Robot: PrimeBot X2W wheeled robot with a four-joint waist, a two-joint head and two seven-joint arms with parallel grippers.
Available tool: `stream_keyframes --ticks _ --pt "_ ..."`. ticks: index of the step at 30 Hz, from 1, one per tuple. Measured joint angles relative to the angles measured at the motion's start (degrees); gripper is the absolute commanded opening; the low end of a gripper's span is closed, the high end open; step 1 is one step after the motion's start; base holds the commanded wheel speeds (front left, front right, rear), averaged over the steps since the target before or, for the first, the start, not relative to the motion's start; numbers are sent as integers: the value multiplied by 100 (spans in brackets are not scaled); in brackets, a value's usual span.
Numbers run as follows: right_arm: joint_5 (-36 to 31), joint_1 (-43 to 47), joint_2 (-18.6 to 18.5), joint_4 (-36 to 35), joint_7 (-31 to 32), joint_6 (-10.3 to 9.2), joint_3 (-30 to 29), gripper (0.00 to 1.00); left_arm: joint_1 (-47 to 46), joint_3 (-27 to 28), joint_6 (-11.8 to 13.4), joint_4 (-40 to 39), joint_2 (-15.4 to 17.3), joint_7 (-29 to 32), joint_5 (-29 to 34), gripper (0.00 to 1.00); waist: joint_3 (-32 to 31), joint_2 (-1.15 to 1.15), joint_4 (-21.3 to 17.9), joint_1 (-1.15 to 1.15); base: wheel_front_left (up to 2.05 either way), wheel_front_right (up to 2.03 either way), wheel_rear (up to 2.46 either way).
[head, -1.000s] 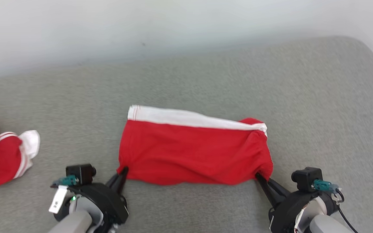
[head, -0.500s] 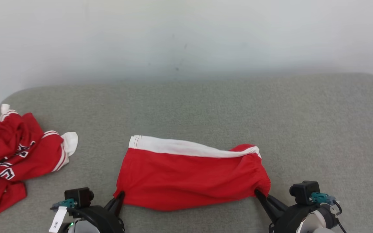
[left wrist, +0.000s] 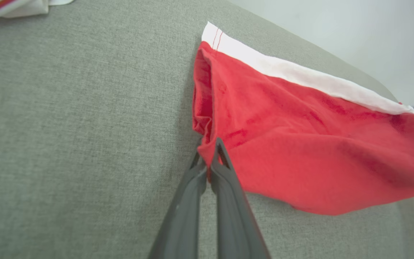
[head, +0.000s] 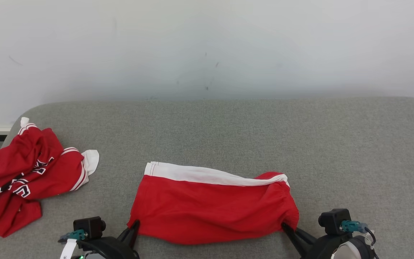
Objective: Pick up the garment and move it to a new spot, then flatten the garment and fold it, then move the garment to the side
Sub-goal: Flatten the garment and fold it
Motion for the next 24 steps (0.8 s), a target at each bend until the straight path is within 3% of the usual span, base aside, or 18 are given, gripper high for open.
stream_keyframes --ticks 10,11,12,13,14,24 --pt "0 0 0 58 187 0 85 0 79 -69 104 -16 7 0 413 0 -31 0 3 0 0 0 0" --pt "0 0 0 64 191 0 89 17 79 -80 110 -18 7 0 441 18 -31 0 5 0 0 0 0" --pt "0 0 0 64 191 0 90 39 80 -83 141 -20 4 0 465 52 -31 0 8 0 0 0 0" --pt "0 0 0 65 192 0 90 85 82 -82 153 -22 1 0 470 100 -30 0 11 0 0 0 0" --pt "0 0 0 65 194 0 89 100 85 -82 153 -27 -1 0 478 100 -28 0 14 0 0 0 0" --pt "254 81 -16 -78 81 0 -129 100 250 132 311 -153 62 0 558 100 -66 0 51 0 0 0 0"
